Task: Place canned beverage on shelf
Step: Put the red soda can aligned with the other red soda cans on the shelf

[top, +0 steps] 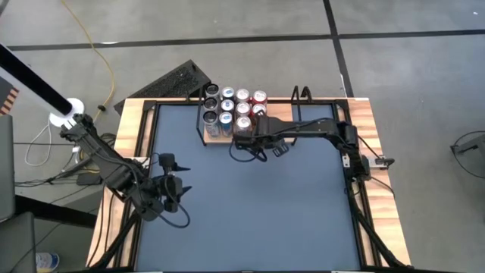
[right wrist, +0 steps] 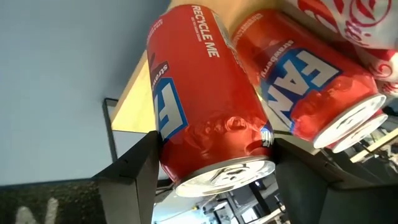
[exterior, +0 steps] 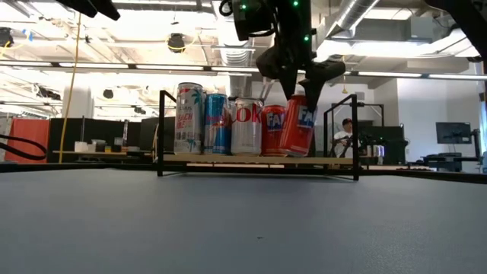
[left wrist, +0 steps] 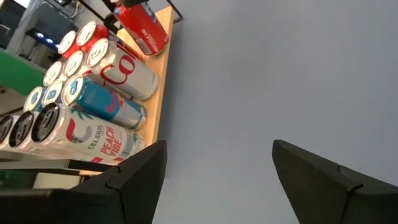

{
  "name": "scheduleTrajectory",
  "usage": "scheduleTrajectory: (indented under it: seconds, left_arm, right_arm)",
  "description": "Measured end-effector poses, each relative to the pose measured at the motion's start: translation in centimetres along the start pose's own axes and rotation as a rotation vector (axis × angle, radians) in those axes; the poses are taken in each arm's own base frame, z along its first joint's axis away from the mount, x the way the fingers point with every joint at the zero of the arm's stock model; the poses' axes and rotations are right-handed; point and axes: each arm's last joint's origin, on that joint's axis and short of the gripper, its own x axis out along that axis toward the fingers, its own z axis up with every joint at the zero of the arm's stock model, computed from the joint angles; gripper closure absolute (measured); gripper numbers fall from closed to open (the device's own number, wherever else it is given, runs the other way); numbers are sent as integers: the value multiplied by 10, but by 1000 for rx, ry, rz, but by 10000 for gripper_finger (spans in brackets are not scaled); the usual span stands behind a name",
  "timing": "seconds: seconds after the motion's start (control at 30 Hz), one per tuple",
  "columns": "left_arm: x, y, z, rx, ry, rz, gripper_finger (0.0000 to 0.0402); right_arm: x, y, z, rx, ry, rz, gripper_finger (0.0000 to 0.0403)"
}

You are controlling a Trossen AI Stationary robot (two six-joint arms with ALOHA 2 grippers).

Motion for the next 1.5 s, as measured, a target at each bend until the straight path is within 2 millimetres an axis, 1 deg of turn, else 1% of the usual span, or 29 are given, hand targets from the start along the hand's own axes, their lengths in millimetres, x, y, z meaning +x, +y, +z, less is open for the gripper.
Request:
scheduleTrajectory:
  seconds: [0.33, 0.83, 0.93, 1.1, 1.2, 1.33, 1.5]
  left_arm:
    - [1, 1, 0, -7, 2, 4, 121]
    - [1, 1, 0, -9, 1, 4, 121]
    - [1, 1, 1, -13, -1, 3, 121]
    - [2, 1, 1, -23, -4, 11, 121]
    - [3, 3, 2, -27, -1, 19, 121]
    - [6, 6, 2, -26, 6, 33, 121]
    - [8, 8, 3, -23, 14, 45, 121]
  right_arm:
    - [3, -5, -1, 25, -19, 0, 153]
    - [2, -4, 1, 102, -47, 20, 151]
    - [2, -4, 2, 133, -66, 33, 137]
    - [2, -4, 3, 151, -73, 33, 97]
    - [2, -5, 3, 151, -76, 32, 80]
    - [0, -5, 2, 156, -76, 37, 73]
    - [-10, -13, -1, 188, -111, 16, 75]
